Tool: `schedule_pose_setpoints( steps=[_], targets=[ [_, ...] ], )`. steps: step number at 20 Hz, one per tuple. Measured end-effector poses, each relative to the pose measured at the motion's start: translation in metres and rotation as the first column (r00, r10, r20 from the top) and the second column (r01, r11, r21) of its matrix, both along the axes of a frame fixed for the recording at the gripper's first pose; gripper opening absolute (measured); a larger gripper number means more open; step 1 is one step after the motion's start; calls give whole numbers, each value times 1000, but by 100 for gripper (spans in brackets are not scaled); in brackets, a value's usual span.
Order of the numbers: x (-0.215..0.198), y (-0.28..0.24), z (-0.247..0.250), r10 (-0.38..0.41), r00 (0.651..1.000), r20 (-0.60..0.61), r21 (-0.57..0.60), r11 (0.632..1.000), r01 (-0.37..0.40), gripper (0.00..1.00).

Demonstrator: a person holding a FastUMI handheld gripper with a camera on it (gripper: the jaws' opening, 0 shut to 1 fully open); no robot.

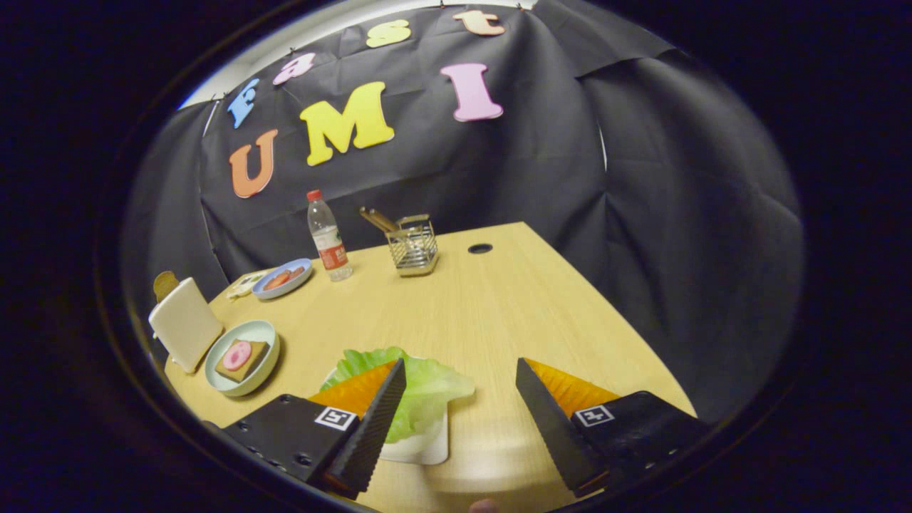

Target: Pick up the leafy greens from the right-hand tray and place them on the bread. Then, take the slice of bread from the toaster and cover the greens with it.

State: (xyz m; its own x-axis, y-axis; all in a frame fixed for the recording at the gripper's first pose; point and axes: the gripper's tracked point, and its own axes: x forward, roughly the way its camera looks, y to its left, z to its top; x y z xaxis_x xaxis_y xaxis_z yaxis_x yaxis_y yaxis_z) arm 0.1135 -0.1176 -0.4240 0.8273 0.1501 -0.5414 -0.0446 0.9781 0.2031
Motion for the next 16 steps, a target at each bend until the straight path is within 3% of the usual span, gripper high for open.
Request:
schedule_pose_setpoints(
  steps=[3,5,9,11,12,14,16],
  targets=[
    [9,13,-18,20,999,-48,28,999,-18,93],
    [11,16,-22,23,998,-62,42,999,-21,86],
    [9,18,-27,10,995,-95,68,998,-3,55],
    [11,15,-26,-14,996,-90,70,997,21,54],
    [18,12,-24,-21,996,-90,73,997,27,23],
    [15,13,-24,-30,996,-90,57,998,35,23],
    [15,17,-19,-11,995,-97,74,997,18,12]
  ],
)
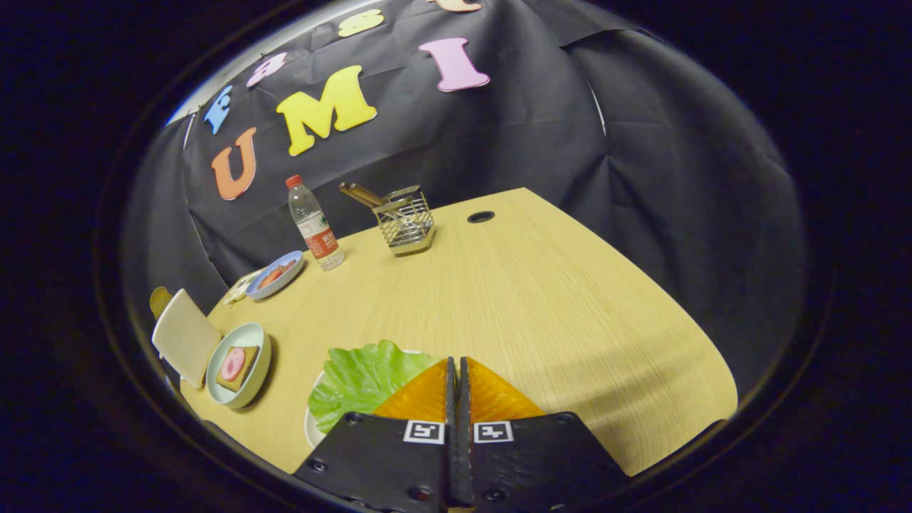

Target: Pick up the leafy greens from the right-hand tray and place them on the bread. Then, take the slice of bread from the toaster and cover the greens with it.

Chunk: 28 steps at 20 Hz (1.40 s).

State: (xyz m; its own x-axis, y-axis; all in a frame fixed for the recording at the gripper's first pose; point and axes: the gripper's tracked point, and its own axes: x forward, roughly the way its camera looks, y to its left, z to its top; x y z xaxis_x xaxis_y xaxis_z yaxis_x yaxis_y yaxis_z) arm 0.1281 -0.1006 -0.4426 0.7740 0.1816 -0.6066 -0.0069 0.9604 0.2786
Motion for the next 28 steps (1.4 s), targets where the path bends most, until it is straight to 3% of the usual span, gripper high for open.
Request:
schedule_pose_setpoints(
  steps=[2,8,18,23,28],
  targets=[
    [0,-1,11,4,1000,13,8,1000,-4,0],
    [-4,11,62,26,997,74,25,999,-28,0],
    [-11,58,166,82,983,165,-93,993,-67,0],
    [-17,126,203,114,975,189,-106,990,-95,0],
    [-18,233,220,147,968,205,-81,988,-133,0]
  ],
)
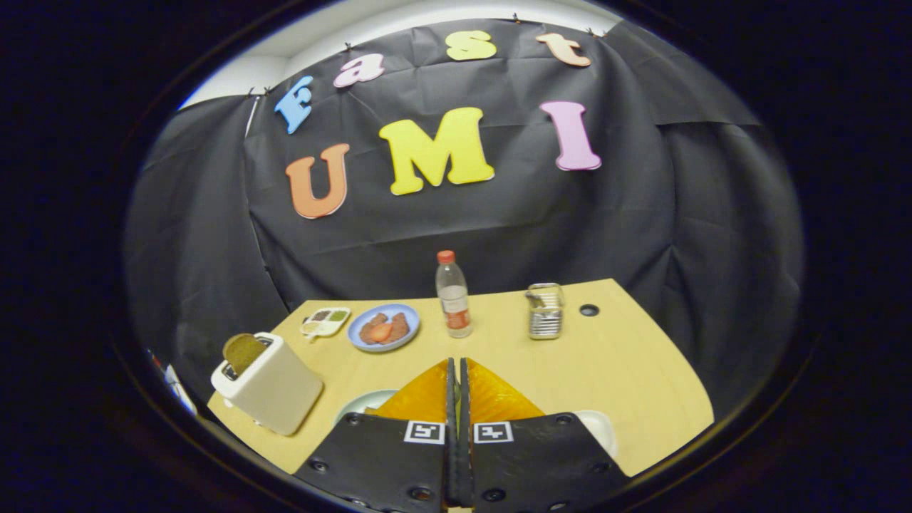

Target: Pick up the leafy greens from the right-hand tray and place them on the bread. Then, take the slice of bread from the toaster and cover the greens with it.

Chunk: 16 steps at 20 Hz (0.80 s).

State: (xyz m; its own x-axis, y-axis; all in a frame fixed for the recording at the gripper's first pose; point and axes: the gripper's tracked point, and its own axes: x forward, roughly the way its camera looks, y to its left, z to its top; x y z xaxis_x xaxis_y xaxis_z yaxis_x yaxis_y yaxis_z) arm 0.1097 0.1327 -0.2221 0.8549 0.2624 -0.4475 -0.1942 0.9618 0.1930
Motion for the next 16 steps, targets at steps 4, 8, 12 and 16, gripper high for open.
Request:
schedule_pose_setpoints(
  steps=[4,8,12,16],
  targets=[
    [-6,95,-10,44,999,-26,49,998,-43,0],
    [-13,169,-34,60,994,-92,148,988,-46,0],
    [-12,191,-67,17,987,-161,225,974,20,0],
    [-2,158,-106,-77,973,-219,214,969,125,0]
  ],
)
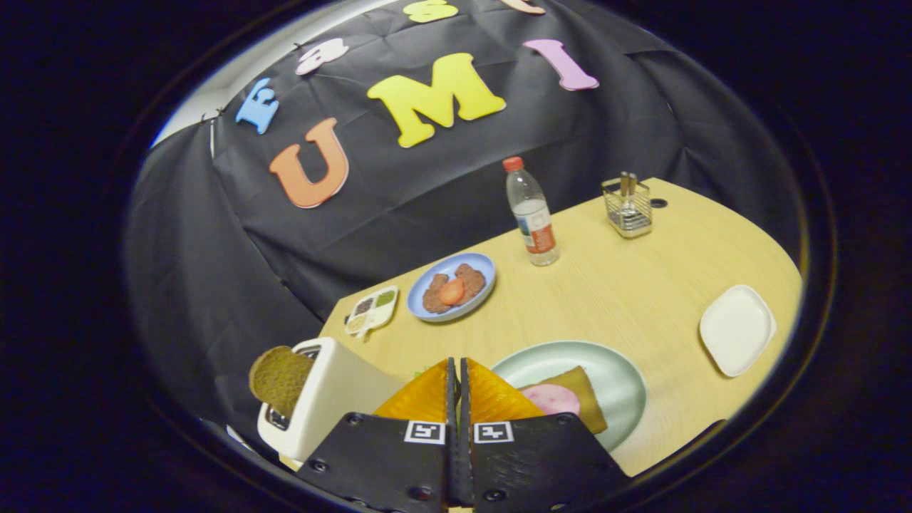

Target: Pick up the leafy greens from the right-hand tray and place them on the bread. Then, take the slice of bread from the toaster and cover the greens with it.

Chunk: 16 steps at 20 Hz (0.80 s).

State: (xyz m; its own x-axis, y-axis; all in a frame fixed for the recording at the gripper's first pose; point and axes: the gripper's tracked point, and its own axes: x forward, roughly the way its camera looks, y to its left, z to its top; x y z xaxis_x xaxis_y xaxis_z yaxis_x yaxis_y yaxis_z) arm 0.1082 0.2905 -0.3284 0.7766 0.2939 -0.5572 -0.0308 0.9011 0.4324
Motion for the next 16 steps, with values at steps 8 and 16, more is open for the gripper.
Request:
schedule_pose_setpoints(
  steps=[8,16],
  targets=[
    [7,-59,-51,-31,998,-50,-88,996,27,0],
    [17,-85,-60,56,998,4,-239,970,-53,6]
  ],
)
